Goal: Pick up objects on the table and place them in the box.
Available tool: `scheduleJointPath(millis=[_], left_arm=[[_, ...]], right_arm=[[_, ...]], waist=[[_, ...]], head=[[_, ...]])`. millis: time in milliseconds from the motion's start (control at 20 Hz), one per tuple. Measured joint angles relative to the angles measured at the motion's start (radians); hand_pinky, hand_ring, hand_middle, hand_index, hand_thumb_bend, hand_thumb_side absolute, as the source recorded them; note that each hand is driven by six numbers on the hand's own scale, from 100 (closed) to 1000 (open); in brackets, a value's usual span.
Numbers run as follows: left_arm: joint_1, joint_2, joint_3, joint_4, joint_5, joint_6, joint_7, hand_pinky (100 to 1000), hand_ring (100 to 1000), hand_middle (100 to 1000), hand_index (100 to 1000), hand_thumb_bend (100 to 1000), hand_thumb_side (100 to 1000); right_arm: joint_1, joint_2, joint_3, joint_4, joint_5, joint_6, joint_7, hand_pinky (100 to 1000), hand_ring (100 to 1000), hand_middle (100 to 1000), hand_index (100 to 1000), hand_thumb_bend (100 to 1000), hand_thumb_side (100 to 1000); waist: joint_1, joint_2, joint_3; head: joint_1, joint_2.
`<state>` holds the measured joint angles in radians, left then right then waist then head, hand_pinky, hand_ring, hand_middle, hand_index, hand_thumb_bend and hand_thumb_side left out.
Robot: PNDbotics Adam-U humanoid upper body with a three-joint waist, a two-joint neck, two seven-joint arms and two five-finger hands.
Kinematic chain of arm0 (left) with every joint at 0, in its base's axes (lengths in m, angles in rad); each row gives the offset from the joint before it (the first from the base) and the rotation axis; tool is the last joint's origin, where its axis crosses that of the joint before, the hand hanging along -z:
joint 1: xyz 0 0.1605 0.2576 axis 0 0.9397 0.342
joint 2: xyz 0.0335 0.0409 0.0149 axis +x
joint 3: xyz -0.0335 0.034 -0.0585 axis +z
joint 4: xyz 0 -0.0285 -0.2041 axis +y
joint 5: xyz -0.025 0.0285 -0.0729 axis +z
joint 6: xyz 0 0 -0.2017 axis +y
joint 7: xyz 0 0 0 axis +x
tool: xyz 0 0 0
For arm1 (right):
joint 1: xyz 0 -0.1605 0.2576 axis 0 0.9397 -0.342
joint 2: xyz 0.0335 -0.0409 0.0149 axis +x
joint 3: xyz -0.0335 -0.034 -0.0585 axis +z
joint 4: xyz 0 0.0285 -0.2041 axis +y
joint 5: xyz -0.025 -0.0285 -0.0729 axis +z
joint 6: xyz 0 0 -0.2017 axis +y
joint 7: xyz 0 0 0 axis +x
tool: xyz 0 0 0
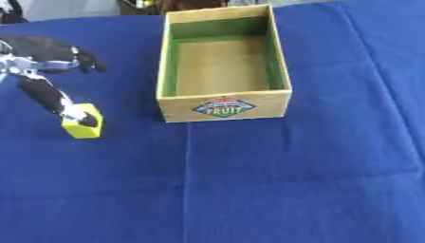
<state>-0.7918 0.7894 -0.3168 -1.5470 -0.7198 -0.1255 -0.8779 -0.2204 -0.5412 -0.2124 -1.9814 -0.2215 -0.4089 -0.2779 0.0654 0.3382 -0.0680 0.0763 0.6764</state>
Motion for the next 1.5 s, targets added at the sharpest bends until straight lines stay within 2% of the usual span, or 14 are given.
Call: scheduleJointPath(millis=[100,150,250,300,350,500,800,1500], left_arm=[[0.002,0.016,-0.003,-0.017,0.023,0.015,-0.013,695,826,876,983,630,633],[0.004,0.022,-0.006,-0.023,0.029,0.021,-0.018,695,827,878,986,642,595],[0.01,0.026,-0.015,-0.026,0.032,0.029,-0.025,695,827,877,986,595,608],[0.011,0.028,-0.021,-0.026,0.032,0.031,-0.027,698,828,879,987,613,596],[0.012,0.028,-0.027,-0.025,0.032,0.032,-0.028,699,830,880,988,585,600],[0.017,0.028,-0.048,-0.016,0.026,0.03,-0.029,703,833,882,988,586,597],[0.028,0.031,-0.064,0.002,-0.006,0.016,-0.029,710,838,884,988,524,547],[0.052,0.047,-0.067,-0.005,-0.038,-0.002,-0.03,711,830,855,973,563,547]], right_arm=[[0.0,0.0,0.0,0.0,0.0,0.0,0.0,704,670,525,768,100,1000],[0.0,0.0,0.0,0.0,0.0,0.0,0.0,704,670,525,768,100,1000],[-0.001,0.0,0.001,0.0,0.0,0.0,0.001,704,670,525,767,100,1000],[-0.001,0.0,0.001,0.0,0.0,0.0,0.001,704,670,525,767,100,1000],[-0.002,0.0,0.002,0.0,0.0,0.0,0.001,704,670,525,767,100,1000],[-0.006,0.001,0.003,0.0,0.0,0.001,0.001,704,670,524,767,100,1000],[-0.006,0.003,0.003,0.0,0.0,0.005,0.005,705,670,523,763,100,1000],[-0.004,0.01,0.003,0.0,0.0,0.007,0.007,706,671,523,765,100,1000]], waist=[[0.0,0.0,-0.001],[0.0,0.0,-0.002],[0.0,0.0,-0.006],[0.0,0.001,-0.006],[-0.001,0.001,-0.006],[-0.001,0.001,-0.006],[0.0,0.002,-0.005],[0.001,0.002,-0.004]], head=[[0.0,0.0],[0.0,0.0],[0.001,0.0],[0.001,0.0],[0.001,0.0],[0.002,0.0],[0.002,0.0],[0.002,0.0]])
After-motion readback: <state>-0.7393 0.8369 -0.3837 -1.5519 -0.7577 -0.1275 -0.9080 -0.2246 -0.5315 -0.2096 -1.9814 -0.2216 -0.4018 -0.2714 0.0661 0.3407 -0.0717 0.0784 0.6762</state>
